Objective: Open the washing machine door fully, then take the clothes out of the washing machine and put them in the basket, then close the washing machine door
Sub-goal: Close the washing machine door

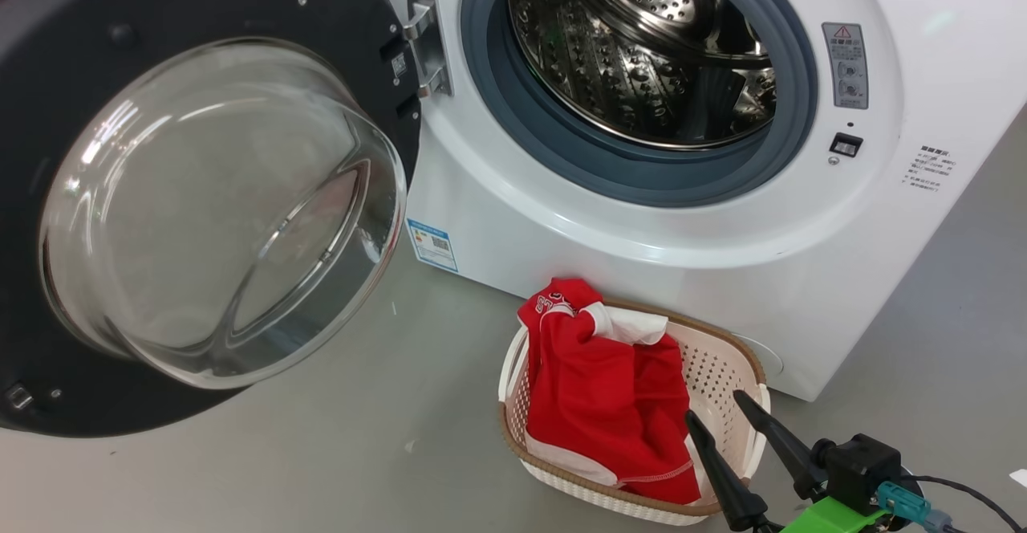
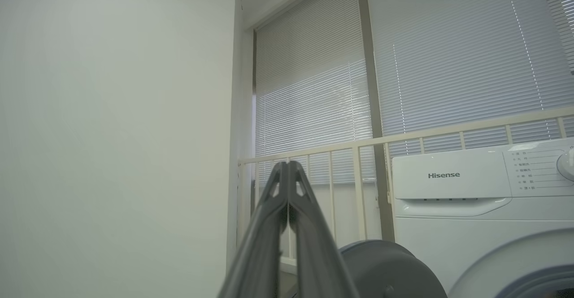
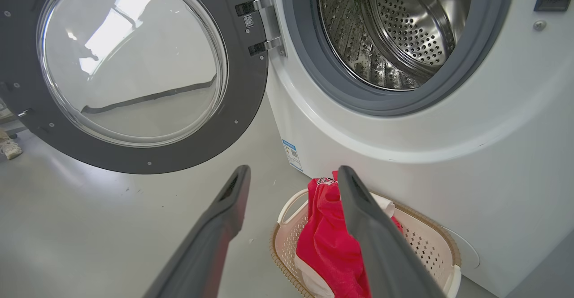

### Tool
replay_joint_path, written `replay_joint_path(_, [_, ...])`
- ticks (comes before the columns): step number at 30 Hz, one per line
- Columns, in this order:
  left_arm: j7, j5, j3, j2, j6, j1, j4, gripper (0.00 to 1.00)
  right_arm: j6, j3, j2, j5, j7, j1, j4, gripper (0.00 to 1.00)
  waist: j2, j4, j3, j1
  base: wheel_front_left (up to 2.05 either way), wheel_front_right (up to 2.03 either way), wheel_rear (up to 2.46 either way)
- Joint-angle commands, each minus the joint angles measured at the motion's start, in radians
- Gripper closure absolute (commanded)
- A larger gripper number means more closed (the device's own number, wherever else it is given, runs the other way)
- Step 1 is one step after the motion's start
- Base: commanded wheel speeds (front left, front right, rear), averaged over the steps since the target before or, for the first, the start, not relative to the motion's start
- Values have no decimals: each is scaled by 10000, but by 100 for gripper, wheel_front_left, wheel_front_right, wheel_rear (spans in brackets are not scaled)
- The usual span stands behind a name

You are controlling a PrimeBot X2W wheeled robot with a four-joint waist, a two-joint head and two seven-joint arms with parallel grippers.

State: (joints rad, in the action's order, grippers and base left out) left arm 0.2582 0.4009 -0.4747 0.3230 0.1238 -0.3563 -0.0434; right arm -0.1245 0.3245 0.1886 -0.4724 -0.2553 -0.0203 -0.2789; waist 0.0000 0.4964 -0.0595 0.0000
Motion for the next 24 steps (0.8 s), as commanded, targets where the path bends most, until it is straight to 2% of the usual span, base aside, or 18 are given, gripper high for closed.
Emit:
replay_joint_path(1, [36,198,-378,614,33,-479,67,100,-62,107,53,139,-65,-168,255,0,0,20,-56,0,0,0,0])
replay_joint_path(8, [-620,2079,-595,1991,62,-2179,3004,100,-62,14,15,198,-65,-160,287,0,0,50,-229,0,0,0,0])
replay_joint_path(13, [-1683,3267,-493,2795,66,-3117,5136,100,-62,3,16,215,-65,-138,287,0,0,76,-324,0,0,0,0])
replay_joint_path(17, [-3133,4274,-122,3235,67,-3809,6696,100,-62,19,48,209,-65,-162,275,0,0,101,-412,0,0,0,0])
replay_joint_path(24, [-5502,5558,198,3623,68,-4693,8529,100,-62,21,72,221,-65,-151,308,0,0,112,-546,0,0,0,0])
